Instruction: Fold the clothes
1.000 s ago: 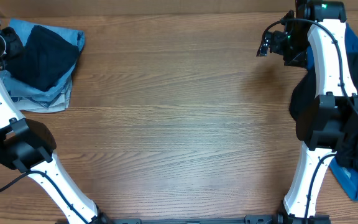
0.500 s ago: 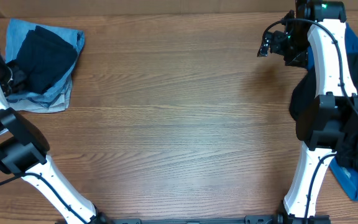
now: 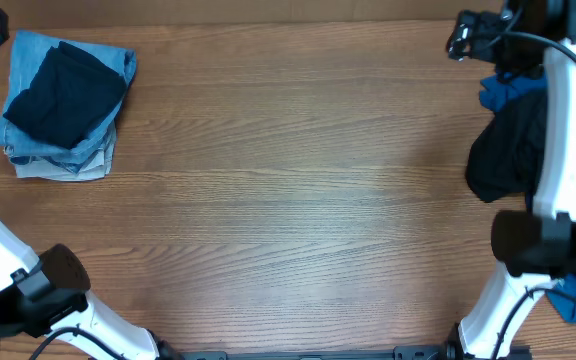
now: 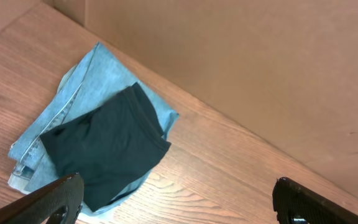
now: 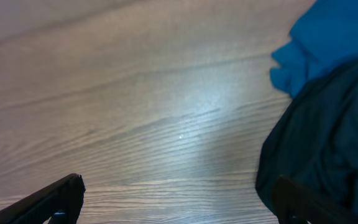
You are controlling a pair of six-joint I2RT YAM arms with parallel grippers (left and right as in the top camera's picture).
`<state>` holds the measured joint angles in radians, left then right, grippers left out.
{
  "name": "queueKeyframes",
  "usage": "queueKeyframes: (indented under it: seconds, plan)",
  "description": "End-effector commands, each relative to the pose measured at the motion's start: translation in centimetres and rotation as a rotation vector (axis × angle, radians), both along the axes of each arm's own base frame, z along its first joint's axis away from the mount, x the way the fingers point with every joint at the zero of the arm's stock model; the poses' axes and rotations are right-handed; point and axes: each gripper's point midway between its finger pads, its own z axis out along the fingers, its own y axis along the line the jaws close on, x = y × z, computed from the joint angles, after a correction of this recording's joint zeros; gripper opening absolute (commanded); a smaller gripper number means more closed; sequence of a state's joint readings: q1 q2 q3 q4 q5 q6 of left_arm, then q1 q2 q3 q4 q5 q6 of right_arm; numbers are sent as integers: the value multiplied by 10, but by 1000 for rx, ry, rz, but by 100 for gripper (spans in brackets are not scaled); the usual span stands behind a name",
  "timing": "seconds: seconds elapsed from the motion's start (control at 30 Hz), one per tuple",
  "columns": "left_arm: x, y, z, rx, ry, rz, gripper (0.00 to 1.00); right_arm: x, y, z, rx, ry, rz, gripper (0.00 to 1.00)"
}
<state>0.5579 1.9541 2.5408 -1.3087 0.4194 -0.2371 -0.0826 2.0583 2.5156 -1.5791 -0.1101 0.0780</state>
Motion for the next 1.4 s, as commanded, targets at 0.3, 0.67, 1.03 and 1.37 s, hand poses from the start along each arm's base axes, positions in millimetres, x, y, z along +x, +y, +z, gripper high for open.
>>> queueKeyframes:
  seconds: [0.3,0.67,1.03,1.37]
  plan:
    - [2,-1,-4,-28,4,-3,100,-7,-2,26,-23,-69,-7,100]
    - [2,-1,-4,-28,5,-3,100,-7,-2,26,-23,-69,-7,100]
    - [2,-1,-4,-28,5,-3,100,-14,-3,53,-42,-146,-14,100]
    - [2,-1,-4,-28,5,-3,100,-181,26,236,-14,-692,49,100]
